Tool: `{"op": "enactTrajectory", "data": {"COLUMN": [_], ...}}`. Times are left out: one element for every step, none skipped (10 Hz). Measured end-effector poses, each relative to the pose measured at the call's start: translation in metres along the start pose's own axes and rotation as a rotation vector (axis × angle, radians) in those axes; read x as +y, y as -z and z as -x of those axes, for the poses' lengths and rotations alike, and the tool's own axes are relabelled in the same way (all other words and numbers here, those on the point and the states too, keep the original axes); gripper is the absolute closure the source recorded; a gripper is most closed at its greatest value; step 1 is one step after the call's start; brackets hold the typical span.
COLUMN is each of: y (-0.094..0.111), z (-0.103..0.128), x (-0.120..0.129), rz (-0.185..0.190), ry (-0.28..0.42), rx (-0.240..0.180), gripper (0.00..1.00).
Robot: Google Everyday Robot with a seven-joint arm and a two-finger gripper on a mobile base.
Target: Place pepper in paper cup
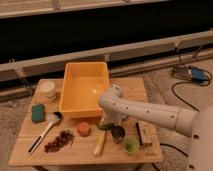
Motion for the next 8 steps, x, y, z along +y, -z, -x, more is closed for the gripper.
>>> {"op": "enactTrajectory", "data": {"y": [0.001, -0.001, -0.001, -0.002, -0.002, 0.003, 0.006, 0.015], "z": [-0.001, 0.0, -0.001, -0.001, -0.003, -0.004, -0.006, -0.006], "x": [0.002, -0.002, -0.002, -0.002, -0.006, -0.011, -0.011, -0.017], "rz": [0.0, -0.005, -0.002, 0.001, 0.005, 0.012, 0.019, 0.032], "ry": [0.003, -0.001, -0.001, -0.003, -0.01, -0.019, -0.022, -0.039], "rx": [0.0, 0.001, 0.003, 0.005, 0.008, 0.009, 0.008, -0.001], "gripper": [0.75, 0.88, 0.97, 1.0, 1.0, 1.0, 1.0, 1.0]}}
